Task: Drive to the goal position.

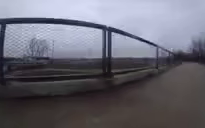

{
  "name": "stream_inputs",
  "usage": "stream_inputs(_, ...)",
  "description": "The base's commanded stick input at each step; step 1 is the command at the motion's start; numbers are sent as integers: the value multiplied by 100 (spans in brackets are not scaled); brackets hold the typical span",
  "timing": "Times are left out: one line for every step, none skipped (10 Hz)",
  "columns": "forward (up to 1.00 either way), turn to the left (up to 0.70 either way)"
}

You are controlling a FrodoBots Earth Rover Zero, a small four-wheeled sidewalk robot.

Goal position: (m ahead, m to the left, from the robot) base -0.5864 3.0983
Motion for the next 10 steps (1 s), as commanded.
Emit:
stream_inputs(100, 36)
stream_inputs(49, 16)
stream_inputs(3, 0)
stream_inputs(-4, -3)
stream_inputs(-9, -6)
stream_inputs(-93, -38)
stream_inputs(-98, -39)
stream_inputs(-99, -40)
stream_inputs(-99, -40)
stream_inputs(-99, -40)
